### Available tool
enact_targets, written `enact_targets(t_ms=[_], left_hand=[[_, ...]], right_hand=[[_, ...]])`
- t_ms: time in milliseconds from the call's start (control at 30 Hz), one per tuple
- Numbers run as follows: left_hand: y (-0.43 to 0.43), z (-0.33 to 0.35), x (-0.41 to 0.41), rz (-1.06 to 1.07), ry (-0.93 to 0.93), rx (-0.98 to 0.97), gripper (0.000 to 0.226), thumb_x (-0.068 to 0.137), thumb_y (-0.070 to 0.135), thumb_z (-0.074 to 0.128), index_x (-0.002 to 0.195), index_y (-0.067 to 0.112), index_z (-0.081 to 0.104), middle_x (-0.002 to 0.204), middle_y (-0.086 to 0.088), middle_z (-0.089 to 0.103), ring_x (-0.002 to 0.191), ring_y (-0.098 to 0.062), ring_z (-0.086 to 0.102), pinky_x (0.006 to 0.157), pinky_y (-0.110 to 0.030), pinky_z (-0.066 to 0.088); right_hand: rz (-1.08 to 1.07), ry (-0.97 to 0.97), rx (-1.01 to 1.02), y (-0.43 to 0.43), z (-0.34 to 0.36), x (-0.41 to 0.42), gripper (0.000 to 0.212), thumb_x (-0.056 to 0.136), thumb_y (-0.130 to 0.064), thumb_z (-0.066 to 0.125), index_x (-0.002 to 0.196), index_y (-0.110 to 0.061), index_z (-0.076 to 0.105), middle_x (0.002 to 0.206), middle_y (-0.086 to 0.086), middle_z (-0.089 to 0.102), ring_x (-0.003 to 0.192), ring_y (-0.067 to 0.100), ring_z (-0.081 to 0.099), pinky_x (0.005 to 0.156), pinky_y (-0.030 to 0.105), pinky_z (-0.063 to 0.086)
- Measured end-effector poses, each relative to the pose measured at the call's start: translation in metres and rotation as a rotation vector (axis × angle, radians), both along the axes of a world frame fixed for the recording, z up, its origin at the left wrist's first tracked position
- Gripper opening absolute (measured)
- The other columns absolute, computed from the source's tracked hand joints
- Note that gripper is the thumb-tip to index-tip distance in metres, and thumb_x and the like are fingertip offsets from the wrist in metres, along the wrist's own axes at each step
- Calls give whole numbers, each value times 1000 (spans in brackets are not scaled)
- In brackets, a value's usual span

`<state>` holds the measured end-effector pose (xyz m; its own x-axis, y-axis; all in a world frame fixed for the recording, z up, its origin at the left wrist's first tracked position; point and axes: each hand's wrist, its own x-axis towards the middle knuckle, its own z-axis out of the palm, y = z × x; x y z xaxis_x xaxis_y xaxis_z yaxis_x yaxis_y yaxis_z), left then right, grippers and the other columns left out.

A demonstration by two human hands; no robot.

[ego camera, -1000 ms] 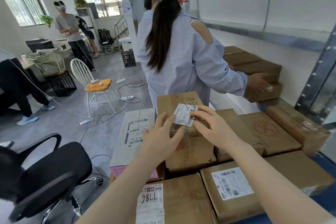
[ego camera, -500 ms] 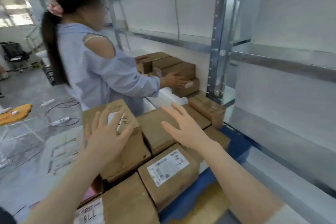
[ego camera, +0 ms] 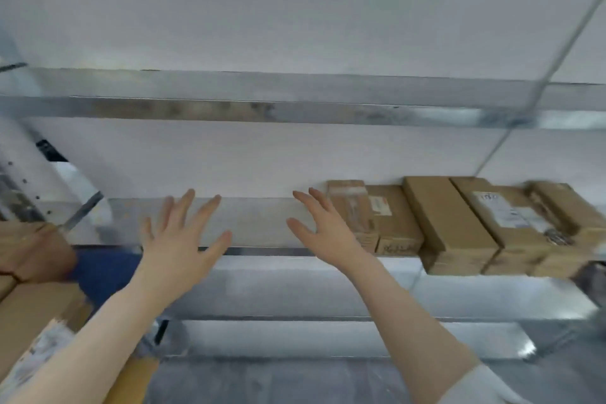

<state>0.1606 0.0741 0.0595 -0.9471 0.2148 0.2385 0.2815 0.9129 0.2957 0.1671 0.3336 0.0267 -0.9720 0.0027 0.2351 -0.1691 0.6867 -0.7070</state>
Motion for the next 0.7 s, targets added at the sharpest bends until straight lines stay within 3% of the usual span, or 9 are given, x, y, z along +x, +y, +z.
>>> enact_targets(t_ms=[133,233,333,400,467,533,600,700], left_hand=[[95,-16,-28,-146,-67,4,64,85,70,28,145,50,13,160,7,-2,146,-21,-11,116,-52,-7],[156,-36,-44,-195,-139,19,61,89,64,33,145,49,13,160,8,-3,146,-21,-11,115,-51,-8],[201,-67,-62,-207,-227,0,63,88,66,33,145,49,11,160,9,-5,146,-22,-11,115,-53,-7],[223,-90,-78,-214,-272,-4,64,88,68,30,145,50,7,160,10,-8,146,-22,-11,115,-54,-6],[241,-112,-95,-214,-307,15,64,88,68,27,145,50,4,159,11,-9,146,-22,-11,116,-54,-4],[258,-131,-111,-198,-340,35,62,90,66,26,145,48,5,160,11,-7,147,-22,-6,117,-54,2],[272,-148,-124,-176,-388,97,60,91,64,27,146,46,9,160,11,-2,146,-22,2,116,-53,12],[284,-165,-137,-188,-499,439,53,95,52,34,144,50,15,158,14,7,142,-13,20,114,-36,25]], right_hand=[[-163,-16,23,91,-11,4,53,88,-45,52,138,-42,35,157,-3,18,137,21,31,96,31,36],[-183,-60,44,137,-28,-2,53,87,-45,51,137,-46,33,153,-8,21,135,22,33,94,35,41],[-150,-84,35,164,-48,-21,57,84,-50,48,134,-60,22,149,-17,18,142,16,17,94,32,38],[-134,-125,43,173,-63,-38,57,86,-50,49,134,-60,20,151,-17,15,132,10,28,90,27,35],[-118,-191,71,182,-78,-57,59,88,-51,48,141,-52,22,156,-13,8,112,12,49,85,25,40],[-86,-229,70,187,-92,-75,56,90,-50,47,142,-47,25,157,-13,6,98,10,57,78,22,45],[-65,-242,68,190,-105,-90,55,92,-48,47,143,-43,26,157,-14,4,114,11,53,82,20,44],[-91,-267,76,189,-119,-104,58,93,-46,46,146,-38,23,159,-11,-3,134,14,36,90,20,41]])
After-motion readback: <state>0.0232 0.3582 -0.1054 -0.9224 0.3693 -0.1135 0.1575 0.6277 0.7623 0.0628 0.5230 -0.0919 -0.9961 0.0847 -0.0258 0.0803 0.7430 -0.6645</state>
